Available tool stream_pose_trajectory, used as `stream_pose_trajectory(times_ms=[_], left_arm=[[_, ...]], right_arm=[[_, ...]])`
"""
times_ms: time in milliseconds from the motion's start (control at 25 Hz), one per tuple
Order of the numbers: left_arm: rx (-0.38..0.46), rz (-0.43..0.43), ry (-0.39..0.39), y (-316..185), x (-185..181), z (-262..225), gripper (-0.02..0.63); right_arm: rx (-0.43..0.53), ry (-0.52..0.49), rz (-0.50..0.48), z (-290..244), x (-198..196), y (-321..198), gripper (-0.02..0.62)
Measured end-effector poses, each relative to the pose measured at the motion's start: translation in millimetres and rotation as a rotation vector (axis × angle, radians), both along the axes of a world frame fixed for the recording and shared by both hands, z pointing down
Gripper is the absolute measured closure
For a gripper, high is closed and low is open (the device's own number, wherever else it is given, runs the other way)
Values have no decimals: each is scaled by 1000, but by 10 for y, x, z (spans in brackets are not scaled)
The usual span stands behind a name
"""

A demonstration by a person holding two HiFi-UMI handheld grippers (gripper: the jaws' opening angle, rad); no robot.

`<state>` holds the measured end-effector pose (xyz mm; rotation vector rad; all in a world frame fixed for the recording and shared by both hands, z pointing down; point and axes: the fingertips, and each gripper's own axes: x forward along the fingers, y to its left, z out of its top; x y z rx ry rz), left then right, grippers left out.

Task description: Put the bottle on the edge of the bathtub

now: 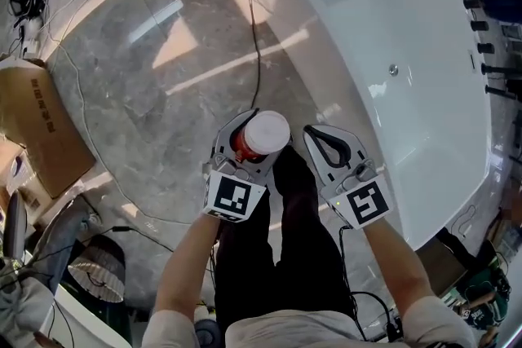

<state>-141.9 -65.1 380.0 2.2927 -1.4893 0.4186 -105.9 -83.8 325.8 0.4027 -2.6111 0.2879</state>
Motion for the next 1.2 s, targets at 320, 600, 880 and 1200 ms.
stream_pose_trajectory(times_ms=[320,600,880,1200], left_arm=[[-14,10,-29,-9,-159,521,310],[-12,12,8,-224,6,774,310],[-14,72,14,-286,120,916,310],[-7,93,24,-330,164,995,310]], right_arm=[[-56,11,54,462,-10,-72,589],[-156,-117,-79,538,-221,39,432],[-210,-163,-170,583,-516,103,319],[-299,-158,-148,784,-669,41,302]])
